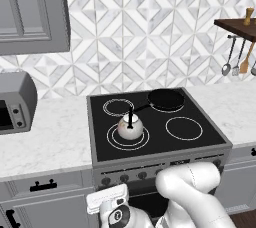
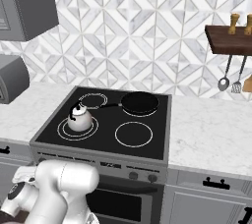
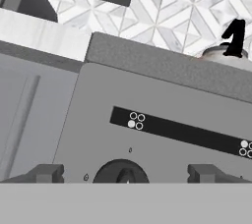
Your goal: Pick the kettle from the counter and place it on a stove burner. Then turn the burner on.
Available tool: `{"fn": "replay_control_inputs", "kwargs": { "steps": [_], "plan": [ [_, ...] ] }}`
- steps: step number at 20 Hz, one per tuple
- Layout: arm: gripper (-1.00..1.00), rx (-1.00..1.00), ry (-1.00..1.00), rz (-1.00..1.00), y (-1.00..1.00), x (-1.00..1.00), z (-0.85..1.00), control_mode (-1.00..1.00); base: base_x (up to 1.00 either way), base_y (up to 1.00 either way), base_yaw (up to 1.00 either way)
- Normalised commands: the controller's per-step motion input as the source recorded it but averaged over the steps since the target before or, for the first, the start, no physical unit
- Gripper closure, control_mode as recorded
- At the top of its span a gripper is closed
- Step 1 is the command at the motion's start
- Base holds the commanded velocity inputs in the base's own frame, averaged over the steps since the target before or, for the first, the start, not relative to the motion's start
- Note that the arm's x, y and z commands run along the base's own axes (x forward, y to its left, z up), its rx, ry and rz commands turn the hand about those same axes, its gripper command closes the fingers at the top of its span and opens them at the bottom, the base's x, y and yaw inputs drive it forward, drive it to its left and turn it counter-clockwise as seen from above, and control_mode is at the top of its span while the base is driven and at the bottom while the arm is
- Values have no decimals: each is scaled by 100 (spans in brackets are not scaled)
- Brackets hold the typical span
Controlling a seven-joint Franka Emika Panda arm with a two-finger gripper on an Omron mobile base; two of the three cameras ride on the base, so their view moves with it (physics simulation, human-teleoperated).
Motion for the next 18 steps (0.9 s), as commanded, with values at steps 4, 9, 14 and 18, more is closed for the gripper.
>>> {"fn": "replay_control_inputs", "kwargs": {
  "steps": [4, 9, 14, 18],
  "plan": [
    [-100, 4, 0, 0, -9, 33, -20, -100, 0, 0, 0],
    [-100, 0, 0, 0, 0, 8, -35, -100, 0, 0, 0],
    [100, 0, 0, 0, 0, 1, -2, -100, 0, 0, 0],
    [100, 0, 0, 0, 0, 2, 0, -100, 0, 0, 0]
  ]
}}
